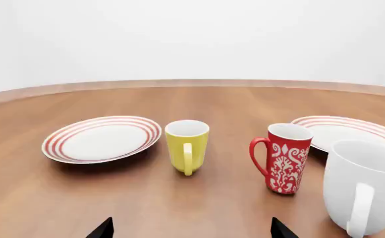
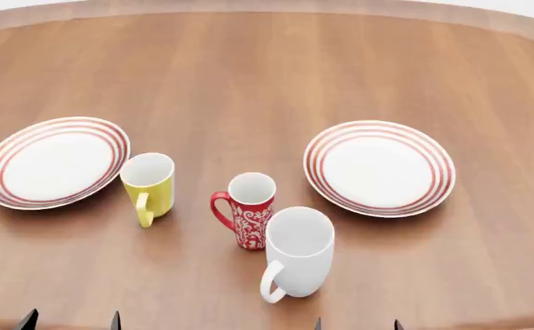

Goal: Put the red mug on the left plate.

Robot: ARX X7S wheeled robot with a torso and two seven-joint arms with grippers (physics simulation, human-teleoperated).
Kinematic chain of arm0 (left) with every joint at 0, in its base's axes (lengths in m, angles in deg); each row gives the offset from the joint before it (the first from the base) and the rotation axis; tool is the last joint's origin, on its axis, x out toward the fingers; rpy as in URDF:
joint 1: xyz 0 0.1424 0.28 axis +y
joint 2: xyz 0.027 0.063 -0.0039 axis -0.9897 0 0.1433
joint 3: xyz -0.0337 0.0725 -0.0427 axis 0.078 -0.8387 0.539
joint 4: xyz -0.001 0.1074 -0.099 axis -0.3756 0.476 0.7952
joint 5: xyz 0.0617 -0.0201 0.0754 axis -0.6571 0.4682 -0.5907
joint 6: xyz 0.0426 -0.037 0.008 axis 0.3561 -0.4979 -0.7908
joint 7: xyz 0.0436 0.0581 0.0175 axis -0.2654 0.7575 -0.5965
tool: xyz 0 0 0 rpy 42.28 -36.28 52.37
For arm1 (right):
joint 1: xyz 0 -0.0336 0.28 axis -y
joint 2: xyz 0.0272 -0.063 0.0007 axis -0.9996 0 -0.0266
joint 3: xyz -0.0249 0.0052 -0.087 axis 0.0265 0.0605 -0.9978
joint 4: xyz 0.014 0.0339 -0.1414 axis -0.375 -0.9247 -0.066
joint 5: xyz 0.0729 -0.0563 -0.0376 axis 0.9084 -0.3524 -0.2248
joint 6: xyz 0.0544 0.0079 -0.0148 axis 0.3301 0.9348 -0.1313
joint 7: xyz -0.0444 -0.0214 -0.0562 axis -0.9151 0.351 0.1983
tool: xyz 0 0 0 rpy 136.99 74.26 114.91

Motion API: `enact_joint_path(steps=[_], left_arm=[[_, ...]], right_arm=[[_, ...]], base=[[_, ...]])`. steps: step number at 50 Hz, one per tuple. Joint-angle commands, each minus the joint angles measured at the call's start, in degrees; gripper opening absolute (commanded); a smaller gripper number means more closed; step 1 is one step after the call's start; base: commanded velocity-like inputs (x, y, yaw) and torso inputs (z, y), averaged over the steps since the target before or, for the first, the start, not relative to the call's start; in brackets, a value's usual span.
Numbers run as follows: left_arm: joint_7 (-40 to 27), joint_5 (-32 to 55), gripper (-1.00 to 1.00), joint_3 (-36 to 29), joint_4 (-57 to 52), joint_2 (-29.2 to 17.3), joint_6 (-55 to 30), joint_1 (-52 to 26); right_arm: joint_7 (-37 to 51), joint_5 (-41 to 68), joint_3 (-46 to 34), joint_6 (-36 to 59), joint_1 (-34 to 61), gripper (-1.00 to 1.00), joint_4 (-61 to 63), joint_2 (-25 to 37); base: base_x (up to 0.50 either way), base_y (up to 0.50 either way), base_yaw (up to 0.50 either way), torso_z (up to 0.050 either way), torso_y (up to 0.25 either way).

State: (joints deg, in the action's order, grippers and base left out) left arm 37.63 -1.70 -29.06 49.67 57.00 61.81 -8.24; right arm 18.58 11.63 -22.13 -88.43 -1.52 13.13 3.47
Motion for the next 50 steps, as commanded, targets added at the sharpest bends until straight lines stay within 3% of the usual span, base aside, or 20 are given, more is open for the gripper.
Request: enact_joint_path(steps=[1,13,50], left_arm=[[-1.0,0.8,1.00,-1.1,-1.7,-1.0,-0.5,0.7],[-3.2,1.6,1.00,-3.6,-9.4,-3.2,-1.6,4.2],[-6.2,4.0,1.00,-6.4,-8.4,-6.3,-1.2,3.6]], right_arm=[[1.1,0.4,-1.5,0.4,-1.2,1.00,2.6,1.0],[3.5,1.1,-3.4,1.8,-4.5,1.00,11.6,3.5],[6.4,2.3,-7.9,1.7,-4.2,1.00,12.2,6.2]], base=[[0.00,0.00,0.00,0.000,0.000],[0.00,0.00,0.00,0.000,0.000],[0.15,0.23,0.00,0.000,0.000]])
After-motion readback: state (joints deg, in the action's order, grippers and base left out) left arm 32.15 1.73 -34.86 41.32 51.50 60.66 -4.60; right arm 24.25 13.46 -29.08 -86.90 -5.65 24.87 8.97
